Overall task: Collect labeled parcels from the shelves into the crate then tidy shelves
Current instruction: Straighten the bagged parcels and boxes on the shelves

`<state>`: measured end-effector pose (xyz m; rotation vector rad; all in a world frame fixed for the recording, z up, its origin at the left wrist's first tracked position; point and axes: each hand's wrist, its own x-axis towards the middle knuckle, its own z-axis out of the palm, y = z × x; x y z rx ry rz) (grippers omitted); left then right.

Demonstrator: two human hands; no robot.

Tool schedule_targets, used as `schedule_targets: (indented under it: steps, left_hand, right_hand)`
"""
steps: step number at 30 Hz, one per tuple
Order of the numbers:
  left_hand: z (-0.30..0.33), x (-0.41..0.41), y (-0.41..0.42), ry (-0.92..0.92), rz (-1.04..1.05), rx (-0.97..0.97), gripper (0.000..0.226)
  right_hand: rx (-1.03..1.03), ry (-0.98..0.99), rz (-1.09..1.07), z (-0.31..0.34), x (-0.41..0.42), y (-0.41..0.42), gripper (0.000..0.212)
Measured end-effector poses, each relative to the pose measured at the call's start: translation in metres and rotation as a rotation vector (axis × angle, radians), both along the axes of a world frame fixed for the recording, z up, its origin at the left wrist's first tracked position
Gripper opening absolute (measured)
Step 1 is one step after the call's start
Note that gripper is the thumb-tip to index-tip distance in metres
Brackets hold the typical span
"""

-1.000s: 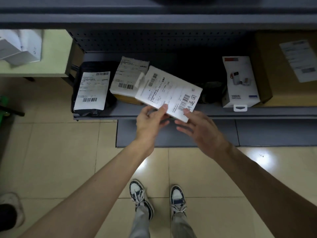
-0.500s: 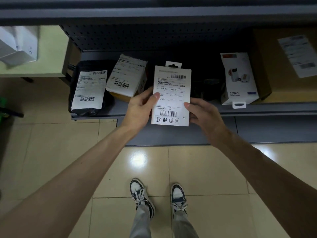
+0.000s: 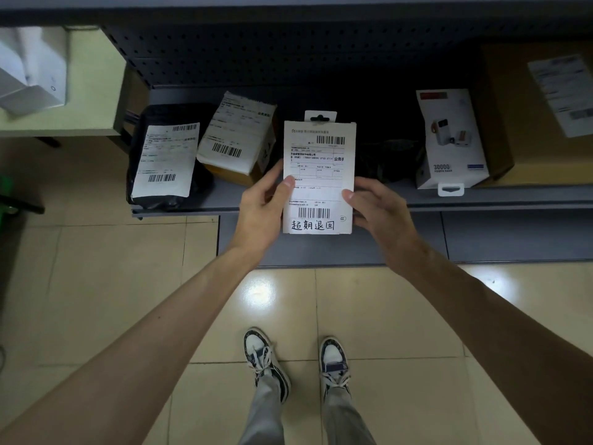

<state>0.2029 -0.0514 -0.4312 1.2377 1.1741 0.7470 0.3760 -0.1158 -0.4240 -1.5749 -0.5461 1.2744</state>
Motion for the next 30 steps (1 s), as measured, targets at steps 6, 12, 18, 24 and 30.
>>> schedule_targets:
  steps: [6,12,18,24,30]
  left_hand:
    - [0.012,-0.003,-0.005,-0.005,0.014,0.026,0.037]
    - [0.062,-0.008,-0.026,-0.009,-0.011,0.101,0.039]
    - [0.133,-0.026,-0.076,0.008,-0.069,0.144,0.037]
    - [0.191,-0.044,-0.142,-0.001,-0.066,0.165,0.042]
    - [0.281,-0.032,-0.14,-0.049,-0.061,0.286,0.039]
  right_hand:
    - [0.028,0.0,0.004,0.015,-0.002,-0.005,0.026]
    - [0.052,-0.018,0.048,0.063,-0.006,-0.025,0.022]
    - [0.072,-0.044,0.095,0.133,-0.017,-0.076,0.019]
    - [0.122,-0.096,0.164,0.187,-0.023,-0.14,0.027]
    - [0.288,-0.16,0.143,0.269,-0.01,-0.139,0.028]
